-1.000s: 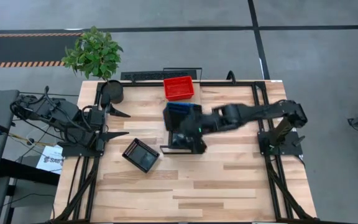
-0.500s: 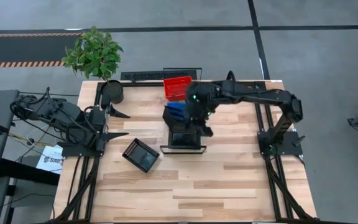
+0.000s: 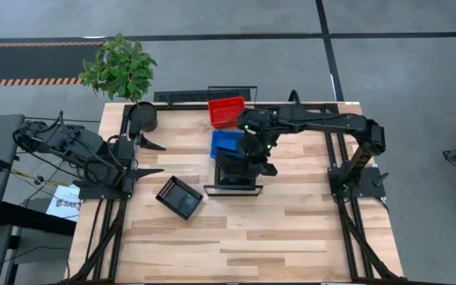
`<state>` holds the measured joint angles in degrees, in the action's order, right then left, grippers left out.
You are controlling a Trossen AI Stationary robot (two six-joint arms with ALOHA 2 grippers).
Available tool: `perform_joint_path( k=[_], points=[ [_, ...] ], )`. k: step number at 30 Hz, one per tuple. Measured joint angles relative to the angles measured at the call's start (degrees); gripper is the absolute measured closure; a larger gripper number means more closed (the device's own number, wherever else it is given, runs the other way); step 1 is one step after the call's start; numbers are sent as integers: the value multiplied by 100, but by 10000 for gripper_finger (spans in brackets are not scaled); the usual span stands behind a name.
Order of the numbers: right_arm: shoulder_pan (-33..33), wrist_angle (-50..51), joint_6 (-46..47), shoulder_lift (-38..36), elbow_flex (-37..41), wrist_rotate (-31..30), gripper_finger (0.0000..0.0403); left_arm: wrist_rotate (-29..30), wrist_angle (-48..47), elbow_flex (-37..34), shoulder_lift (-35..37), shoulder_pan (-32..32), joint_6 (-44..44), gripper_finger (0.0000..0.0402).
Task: Stack baskets on shelf by color
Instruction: Stack the bottom black bin on the black bin on the shelf
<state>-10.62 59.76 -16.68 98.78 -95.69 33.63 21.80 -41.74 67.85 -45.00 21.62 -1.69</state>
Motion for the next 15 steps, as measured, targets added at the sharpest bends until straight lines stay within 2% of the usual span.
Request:
perform_joint_path(
  k=[15],
  points=[
    [-4, -193, 74, 0, 397, -208, 398, 4, 1, 0, -1, -1, 43, 142]
  ],
)
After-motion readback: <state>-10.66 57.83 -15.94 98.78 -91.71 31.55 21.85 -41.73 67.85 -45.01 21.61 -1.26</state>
